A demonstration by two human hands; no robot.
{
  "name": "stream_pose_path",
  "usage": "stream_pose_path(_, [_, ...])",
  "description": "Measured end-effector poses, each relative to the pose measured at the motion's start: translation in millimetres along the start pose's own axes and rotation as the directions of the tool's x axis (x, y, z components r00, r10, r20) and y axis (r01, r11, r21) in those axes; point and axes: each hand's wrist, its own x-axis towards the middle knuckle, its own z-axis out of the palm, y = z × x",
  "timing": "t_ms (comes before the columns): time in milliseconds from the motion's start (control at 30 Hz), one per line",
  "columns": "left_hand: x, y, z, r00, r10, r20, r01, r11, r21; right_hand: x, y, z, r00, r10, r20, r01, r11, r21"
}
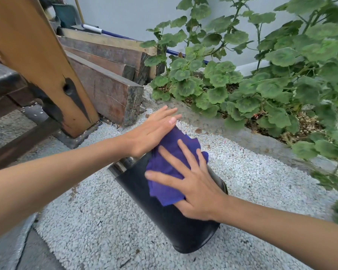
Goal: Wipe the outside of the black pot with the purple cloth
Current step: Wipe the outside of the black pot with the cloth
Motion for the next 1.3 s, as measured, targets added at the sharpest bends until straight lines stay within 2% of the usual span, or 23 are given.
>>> stream_pose_path(167, [1.9, -11.8, -3.8, 0.997, 0.006, 0.073, -0.005, 1.000, -0.016, -27.6, -1.1, 8.7, 0.979, -0.201, 0.038, 0.204, 0.969, -0.137])
stream_pose_path(367, [4.5, -11.4, -2.4, 0.997, -0.013, 0.072, 0.013, 1.000, 0.010, -67.0, 8.8, 14.4, 0.963, -0.260, 0.068, 0.268, 0.946, -0.180])
stream_pose_path(833, [5.5, 0.1, 0.8, 0.994, -0.003, 0.106, 0.000, 1.000, 0.026, -128.4, 32.8, -6.1, 0.962, -0.183, 0.200, 0.182, 0.983, 0.028])
stream_pose_path(933, [6.1, 0.0, 1.2, 0.993, 0.022, 0.112, -0.030, 0.997, 0.071, -124.2, 48.9, -20.5, 0.986, -0.031, 0.166, 0.009, 0.991, 0.134])
stream_pose_path(1000, [6.4, -0.6, 1.3, 0.992, 0.033, 0.120, -0.045, 0.994, 0.103, -112.0, 57.1, -26.2, 0.973, 0.229, 0.022, -0.223, 0.918, 0.328])
stream_pose_path(1067, [6.3, -1.8, 0.8, 0.992, 0.027, 0.125, -0.041, 0.993, 0.108, -85.4, 64.2, -31.6, 0.838, 0.544, -0.036, -0.417, 0.683, 0.600])
stream_pose_path(1133, [6.0, -2.6, -0.4, 0.992, 0.021, 0.128, -0.035, 0.994, 0.103, -45.5, 74.9, -38.3, 0.674, 0.739, 0.016, -0.466, 0.408, 0.785])
stream_pose_path(1200, [5.1, -2.7, -1.5, 0.992, 0.027, 0.123, -0.038, 0.995, 0.091, -4.2, 83.8, -46.1, 0.589, 0.804, 0.078, -0.456, 0.251, 0.854])
stream_pose_path(1233, [4.7, -2.5, -1.8, 0.992, 0.032, 0.118, -0.042, 0.995, 0.085, 14.7, 84.1, -48.9, 0.588, 0.803, 0.096, -0.458, 0.233, 0.858])
stream_pose_path(1300, [3.8, -2.2, -2.0, 0.993, 0.041, 0.109, -0.049, 0.997, 0.067, 47.1, 78.0, -45.4, 0.637, 0.763, 0.113, -0.513, 0.310, 0.801])
